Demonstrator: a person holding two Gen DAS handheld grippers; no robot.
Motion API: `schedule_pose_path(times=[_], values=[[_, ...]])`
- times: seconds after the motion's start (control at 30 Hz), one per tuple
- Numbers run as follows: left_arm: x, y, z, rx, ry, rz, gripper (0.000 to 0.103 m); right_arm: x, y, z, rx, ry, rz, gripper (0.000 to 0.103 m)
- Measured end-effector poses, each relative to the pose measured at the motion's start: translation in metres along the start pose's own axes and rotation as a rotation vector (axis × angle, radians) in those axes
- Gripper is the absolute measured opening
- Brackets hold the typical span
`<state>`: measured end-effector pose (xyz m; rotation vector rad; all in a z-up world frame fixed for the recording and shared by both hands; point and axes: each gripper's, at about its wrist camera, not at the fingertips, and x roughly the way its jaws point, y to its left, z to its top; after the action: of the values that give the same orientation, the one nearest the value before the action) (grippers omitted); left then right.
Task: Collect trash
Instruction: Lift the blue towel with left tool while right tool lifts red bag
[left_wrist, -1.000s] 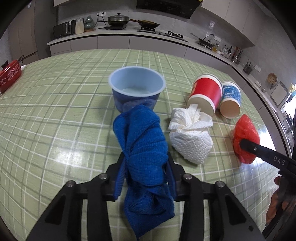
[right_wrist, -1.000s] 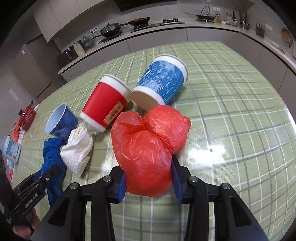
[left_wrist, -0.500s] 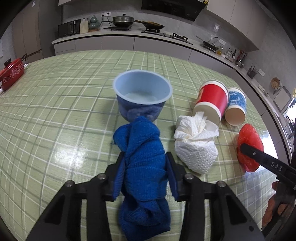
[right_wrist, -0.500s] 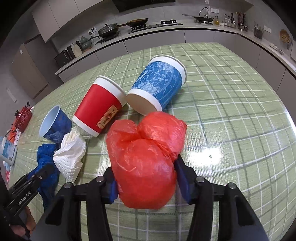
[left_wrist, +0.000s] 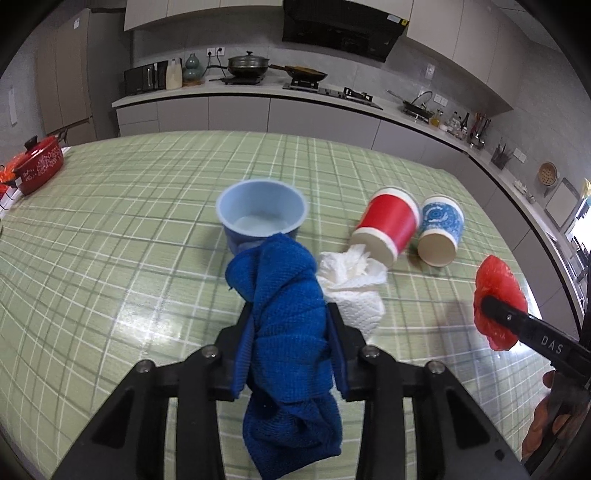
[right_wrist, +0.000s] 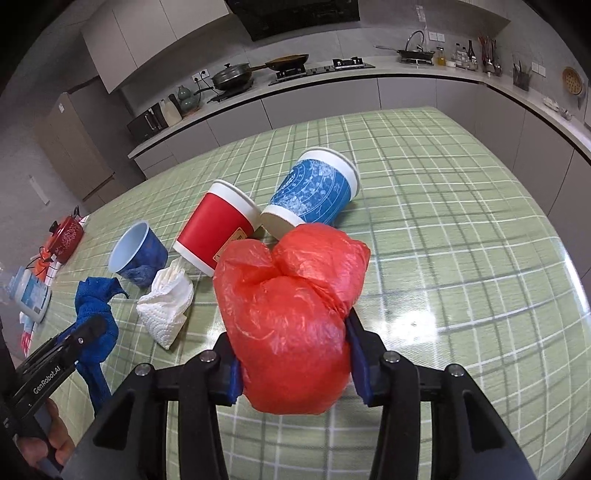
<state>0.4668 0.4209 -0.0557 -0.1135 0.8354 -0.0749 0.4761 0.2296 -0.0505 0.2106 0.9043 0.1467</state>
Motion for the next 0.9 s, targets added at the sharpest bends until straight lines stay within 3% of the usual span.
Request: schedule_pose_path(times=[0.4, 0.7, 0.9], values=[[-0.023, -0.103, -0.029, 0.037, -0.033, -0.025, 0.038, -0.065, -0.086, -0.02, 0.012, -0.035, 0.008, 0.048], [-0.027, -0.194, -0.041, 0.177, -0.025, -0.182, 0.038, -0.131, -0.167, -0.047, 0.139, -0.105, -0.105, 0.048], [-0.024, -0.237, -0.058, 0.213, 0.01, -0.273, 0.038, -0.163, -0.215, -0.081, 0.235, -0.095, -0.184, 0.048]])
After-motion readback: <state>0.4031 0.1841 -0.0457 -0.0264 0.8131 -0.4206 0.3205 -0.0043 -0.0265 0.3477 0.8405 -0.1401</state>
